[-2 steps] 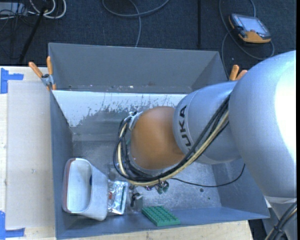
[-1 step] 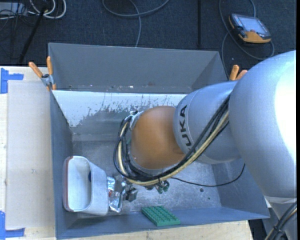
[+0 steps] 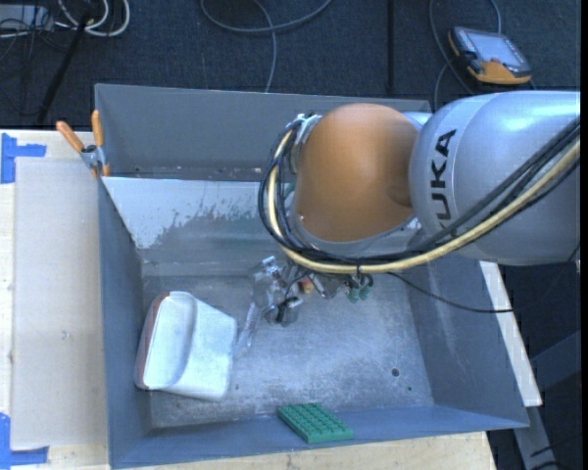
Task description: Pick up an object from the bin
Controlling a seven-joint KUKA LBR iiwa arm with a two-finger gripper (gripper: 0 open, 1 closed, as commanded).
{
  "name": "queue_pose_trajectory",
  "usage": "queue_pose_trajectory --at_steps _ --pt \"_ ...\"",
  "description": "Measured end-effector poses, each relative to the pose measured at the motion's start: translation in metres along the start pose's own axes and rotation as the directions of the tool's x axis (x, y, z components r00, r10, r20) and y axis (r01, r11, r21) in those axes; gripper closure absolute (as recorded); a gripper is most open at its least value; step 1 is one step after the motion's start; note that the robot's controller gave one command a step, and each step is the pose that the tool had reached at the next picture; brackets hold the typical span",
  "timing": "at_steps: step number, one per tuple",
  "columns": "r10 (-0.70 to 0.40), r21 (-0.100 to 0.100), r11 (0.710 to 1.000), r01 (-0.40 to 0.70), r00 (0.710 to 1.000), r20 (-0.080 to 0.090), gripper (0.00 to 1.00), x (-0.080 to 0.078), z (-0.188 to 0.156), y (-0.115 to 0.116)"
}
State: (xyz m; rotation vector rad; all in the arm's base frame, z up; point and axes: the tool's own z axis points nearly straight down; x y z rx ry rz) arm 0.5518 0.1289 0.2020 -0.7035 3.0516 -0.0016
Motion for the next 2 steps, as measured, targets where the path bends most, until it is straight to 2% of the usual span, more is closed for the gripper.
queue_pose_trajectory --at_steps 1,2 --pt "-0.588 -0.012 0.809 0.588 0.809 -0.008 1.00 0.043 0.076 -0.004" --pt "-0.590 -0.002 0.807 0.590 0.807 0.000 1.00 0.043 -0.047 -0.002"
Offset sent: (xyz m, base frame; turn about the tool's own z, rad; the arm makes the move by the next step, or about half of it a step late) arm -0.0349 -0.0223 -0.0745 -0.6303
